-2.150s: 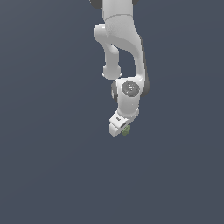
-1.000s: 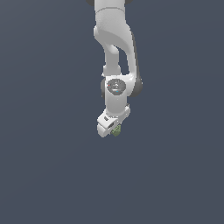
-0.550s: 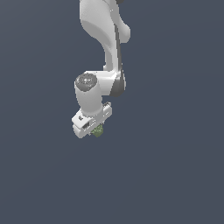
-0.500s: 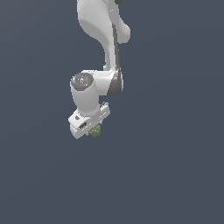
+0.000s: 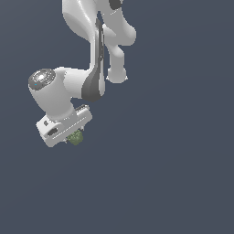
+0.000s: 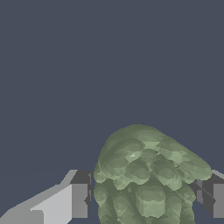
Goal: Pick up the object and move it to a goal position.
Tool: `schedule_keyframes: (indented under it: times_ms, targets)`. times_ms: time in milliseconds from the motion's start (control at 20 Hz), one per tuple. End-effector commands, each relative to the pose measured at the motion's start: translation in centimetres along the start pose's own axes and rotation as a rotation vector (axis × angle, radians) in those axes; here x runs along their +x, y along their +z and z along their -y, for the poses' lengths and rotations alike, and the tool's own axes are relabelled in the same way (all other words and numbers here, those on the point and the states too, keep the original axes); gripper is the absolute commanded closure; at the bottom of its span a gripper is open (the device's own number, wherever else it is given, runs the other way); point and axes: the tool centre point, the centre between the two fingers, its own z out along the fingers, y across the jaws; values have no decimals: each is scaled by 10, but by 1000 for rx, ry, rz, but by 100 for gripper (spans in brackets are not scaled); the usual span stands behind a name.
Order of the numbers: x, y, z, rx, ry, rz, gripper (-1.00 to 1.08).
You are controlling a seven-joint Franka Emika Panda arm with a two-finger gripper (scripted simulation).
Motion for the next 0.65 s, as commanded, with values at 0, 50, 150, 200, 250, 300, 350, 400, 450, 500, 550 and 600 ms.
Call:
schedule_keyframes:
  times_ms: [0, 50, 150, 200, 250, 300, 350, 400, 450, 500, 550, 600]
  targets:
    - [-7, -6, -14, 1, -2, 0, 108]
    - [-9, -8, -19, 1, -2, 0, 108]
    - [-13, -11, -26, 1, -2, 0, 108]
    - [-14, -12, -29, 1, -2, 0, 108]
    - [-16, -13, -32, 1, -2, 0, 108]
    - [-17, -14, -34, 1, -2, 0, 108]
    - [-18, -15, -36, 1, -2, 0, 108]
    - [-18, -16, -38, 1, -2, 0, 108]
    - [-19, -16, -39, 1, -2, 0, 108]
    - [-19, -16, -40, 1, -2, 0, 108]
    - [-19, -17, -40, 1, -2, 0, 108]
    - [-19, -17, -40, 1, -2, 0, 108]
